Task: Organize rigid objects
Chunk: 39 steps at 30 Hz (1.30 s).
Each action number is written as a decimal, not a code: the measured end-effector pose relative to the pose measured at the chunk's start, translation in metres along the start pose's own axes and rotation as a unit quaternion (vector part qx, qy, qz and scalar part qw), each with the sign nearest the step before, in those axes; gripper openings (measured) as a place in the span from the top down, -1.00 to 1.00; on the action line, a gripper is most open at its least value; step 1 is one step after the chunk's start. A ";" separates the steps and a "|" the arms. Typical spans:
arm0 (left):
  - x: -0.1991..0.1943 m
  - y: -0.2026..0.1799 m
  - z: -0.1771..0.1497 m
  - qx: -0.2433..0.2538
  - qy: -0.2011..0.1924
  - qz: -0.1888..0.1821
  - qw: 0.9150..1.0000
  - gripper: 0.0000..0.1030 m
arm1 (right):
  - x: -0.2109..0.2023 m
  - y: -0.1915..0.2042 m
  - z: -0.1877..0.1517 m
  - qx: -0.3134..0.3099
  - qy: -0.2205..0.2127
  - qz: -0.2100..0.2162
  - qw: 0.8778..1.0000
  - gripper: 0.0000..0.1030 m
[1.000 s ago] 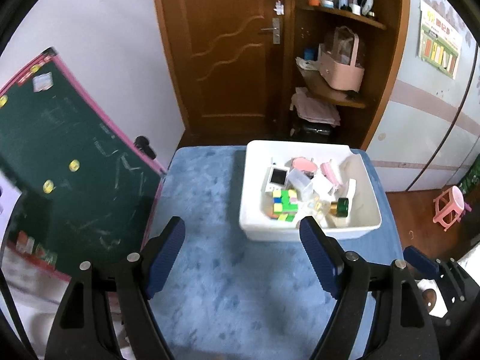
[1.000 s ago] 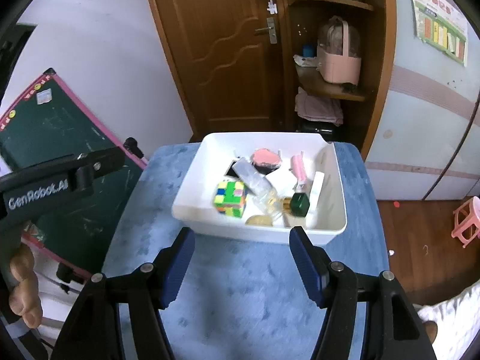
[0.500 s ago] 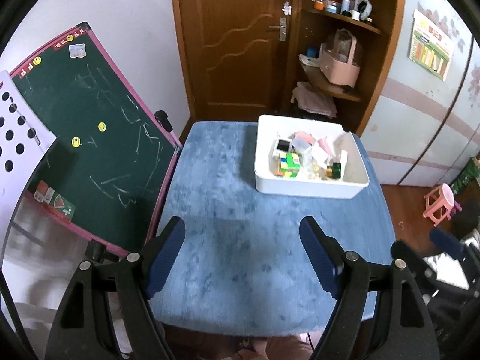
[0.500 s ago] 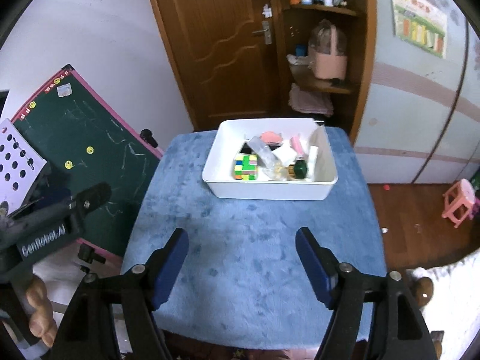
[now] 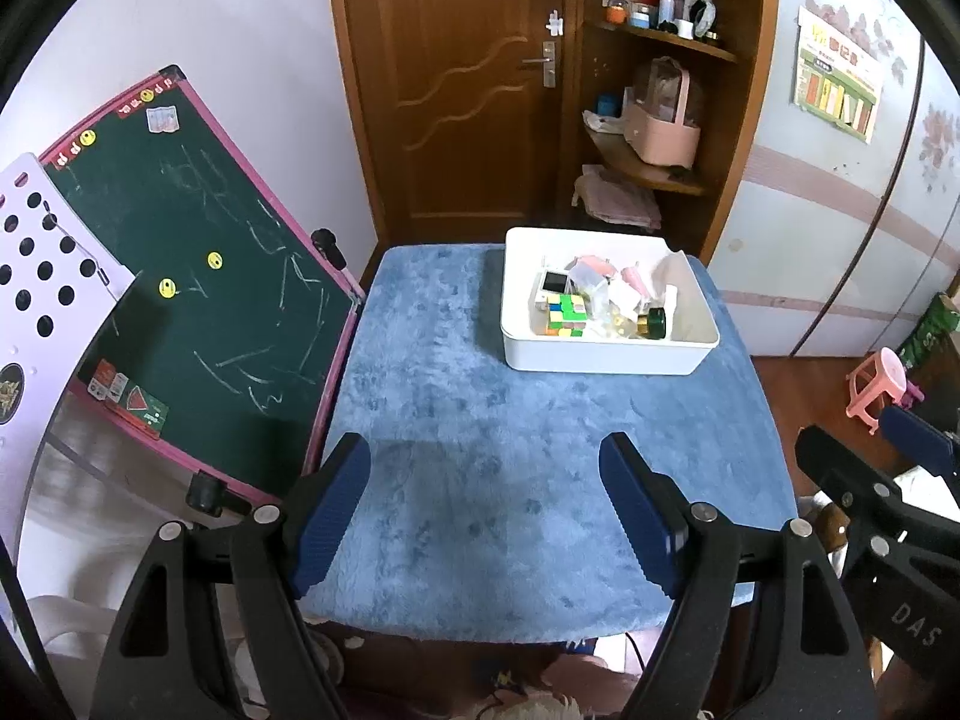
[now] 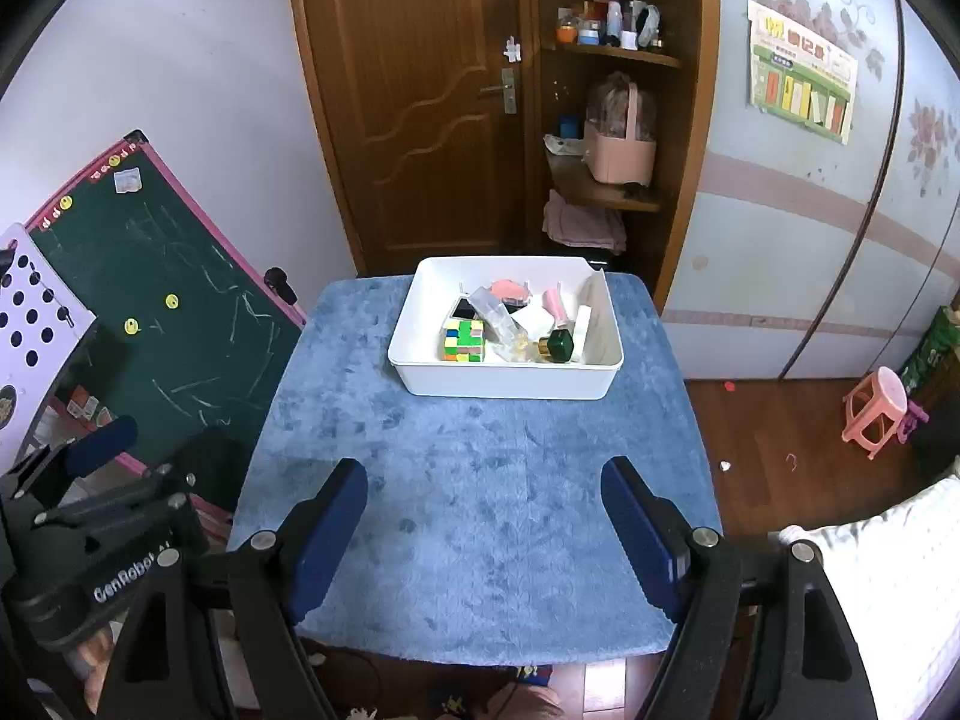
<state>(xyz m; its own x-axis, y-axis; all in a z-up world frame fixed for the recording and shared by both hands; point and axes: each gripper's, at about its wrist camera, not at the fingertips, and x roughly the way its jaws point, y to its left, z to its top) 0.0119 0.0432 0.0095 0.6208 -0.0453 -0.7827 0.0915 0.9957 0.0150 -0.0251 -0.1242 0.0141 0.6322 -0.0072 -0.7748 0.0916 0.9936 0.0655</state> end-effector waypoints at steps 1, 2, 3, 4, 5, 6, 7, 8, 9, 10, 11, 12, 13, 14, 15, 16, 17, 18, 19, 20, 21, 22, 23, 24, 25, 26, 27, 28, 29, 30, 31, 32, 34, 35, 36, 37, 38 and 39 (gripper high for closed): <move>-0.001 -0.002 0.001 -0.001 -0.002 0.002 1.000 -0.58 | 0.000 -0.001 0.001 0.001 -0.001 0.001 1.000 -0.57; -0.002 -0.003 0.002 -0.003 -0.003 0.003 1.000 -0.58 | -0.001 -0.001 0.002 0.001 -0.003 0.001 1.000 -0.57; -0.002 -0.004 0.003 -0.004 -0.003 0.003 1.000 -0.58 | -0.002 -0.003 0.003 0.002 -0.005 0.002 1.000 -0.57; -0.002 -0.005 0.004 -0.006 -0.004 0.002 1.000 -0.58 | -0.003 -0.003 0.005 0.000 -0.006 0.002 1.000 -0.57; -0.002 -0.007 0.005 -0.006 -0.005 0.004 1.000 -0.58 | -0.002 -0.005 0.007 -0.001 -0.005 0.003 1.000 -0.57; -0.002 -0.008 0.006 -0.005 -0.006 0.006 1.000 -0.58 | -0.002 -0.006 0.009 -0.001 -0.003 0.004 1.000 -0.57; -0.001 -0.009 0.008 -0.006 -0.006 0.009 1.000 -0.58 | -0.001 -0.007 0.010 -0.001 -0.002 0.005 1.000 -0.57; 0.000 -0.010 0.008 -0.008 -0.005 0.010 1.000 -0.58 | -0.001 -0.007 0.011 -0.001 -0.003 0.005 1.000 -0.57; 0.000 -0.010 0.010 -0.011 -0.004 0.011 1.000 -0.58 | 0.000 -0.008 0.013 -0.002 -0.003 0.006 1.000 -0.57; 0.001 -0.011 0.010 -0.014 -0.004 0.012 1.000 -0.58 | 0.000 -0.008 0.015 -0.003 -0.004 0.007 1.000 -0.57; 0.002 -0.011 0.011 -0.017 -0.004 0.013 1.000 -0.58 | 0.000 -0.009 0.017 -0.005 -0.004 0.008 1.000 -0.57; 0.003 -0.011 0.012 -0.019 -0.004 0.014 1.000 -0.58 | 0.000 -0.009 0.020 -0.008 -0.007 0.009 1.000 -0.57; 0.004 -0.011 0.013 -0.020 -0.003 0.015 1.000 -0.58 | -0.001 -0.009 0.021 -0.011 -0.010 0.009 1.000 -0.57; 0.006 -0.012 0.014 -0.022 -0.001 0.015 1.000 -0.58 | -0.002 -0.009 0.022 -0.015 -0.013 0.008 1.000 -0.57; 0.007 -0.013 0.015 -0.024 0.000 0.016 1.000 -0.58 | -0.002 -0.008 0.024 -0.020 -0.017 0.006 1.000 -0.57; 0.008 -0.014 0.015 -0.025 0.002 0.016 1.000 -0.58 | -0.003 -0.009 0.026 -0.024 -0.020 0.007 0.999 -0.57; 0.010 -0.015 0.016 -0.025 0.004 0.016 1.000 -0.58 | -0.002 -0.009 0.027 -0.026 -0.022 0.007 0.999 -0.57; 0.011 -0.016 0.016 -0.025 0.006 0.016 1.000 -0.58 | -0.002 -0.010 0.028 -0.029 -0.024 0.006 0.999 -0.57; 0.012 -0.017 0.017 -0.025 0.007 0.017 1.000 -0.58 | -0.001 -0.011 0.029 -0.031 -0.026 0.006 0.999 -0.57; 0.013 -0.018 0.017 -0.025 0.008 0.018 0.999 -0.58 | -0.001 -0.012 0.030 -0.031 -0.026 0.007 0.999 -0.57; 0.014 -0.019 0.018 -0.025 0.009 0.019 0.999 -0.58 | 0.000 -0.013 0.031 -0.031 -0.025 0.007 0.999 -0.57; 0.015 -0.019 0.019 -0.026 0.010 0.019 0.999 -0.58 | 0.002 -0.014 0.032 -0.030 -0.024 0.008 0.999 -0.57; 0.016 -0.020 0.020 -0.026 0.011 0.020 0.999 -0.58 | 0.003 -0.015 0.033 -0.029 -0.024 0.009 0.999 -0.57; 0.017 -0.020 0.020 -0.027 0.012 0.020 0.999 -0.58 | 0.003 -0.016 0.034 -0.028 -0.023 0.009 0.999 -0.57; 0.017 -0.020 0.020 -0.026 0.012 0.020 0.999 -0.58 | 0.005 -0.018 0.035 -0.027 -0.022 0.010 0.999 -0.57; 0.018 -0.021 0.021 -0.025 0.013 0.021 0.999 -0.58 | 0.006 -0.018 0.035 -0.027 -0.022 0.010 0.999 -0.57; 0.019 -0.021 0.021 -0.025 0.014 0.021 0.999 -0.58 | 0.007 -0.018 0.036 -0.027 -0.021 0.011 0.999 -0.57; 0.019 -0.022 0.022 -0.023 0.014 0.021 0.999 -0.58 | 0.009 -0.019 0.037 -0.027 -0.020 0.012 0.999 -0.57; 0.020 -0.022 0.022 -0.023 0.014 0.022 0.999 -0.58 | 0.009 -0.019 0.037 -0.027 -0.020 0.012 0.999 -0.57; 0.021 -0.023 0.022 -0.022 0.015 0.022 0.999 -0.58 | 0.010 -0.018 0.037 -0.027 -0.019 0.012 0.999 -0.57; 0.021 -0.023 0.022 -0.021 0.016 0.022 0.999 -0.58 | 0.011 -0.018 0.038 -0.026 -0.019 0.013 0.999 -0.57; 0.023 -0.024 0.023 -0.021 0.017 0.022 0.999 -0.58 | 0.011 -0.019 0.038 -0.026 -0.020 0.013 0.999 -0.57; 0.025 -0.024 0.024 -0.020 0.018 0.021 0.999 -0.58 | 0.012 -0.019 0.039 -0.026 -0.020 0.012 0.999 -0.57; 0.025 -0.024 0.025 -0.020 0.019 0.021 0.999 -0.58 | 0.011 -0.019 0.039 -0.026 -0.020 0.013 0.999 -0.57; 0.026 -0.024 0.026 -0.019 0.019 0.021 0.999 -0.58 | 0.012 -0.019 0.039 -0.026 -0.020 0.012 0.999 -0.57; 0.026 -0.024 0.026 -0.019 0.019 0.021 0.999 -0.58 | 0.013 -0.019 0.040 -0.025 -0.020 0.012 0.999 -0.57; 0.027 -0.024 0.027 -0.018 0.019 0.020 0.999 -0.58 | 0.014 -0.020 0.041 -0.024 -0.020 0.012 0.999 -0.57; 0.028 -0.024 0.028 -0.016 0.019 0.020 0.999 -0.58 | 0.015 -0.020 0.042 -0.024 -0.019 0.012 0.999 -0.57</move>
<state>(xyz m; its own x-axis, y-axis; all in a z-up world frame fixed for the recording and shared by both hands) 0.0488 0.0153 0.0047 0.5934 -0.0020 -0.8049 0.0407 0.9988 0.0275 0.0148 -0.1492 0.0275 0.6630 0.0129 -0.7485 0.0400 0.9978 0.0526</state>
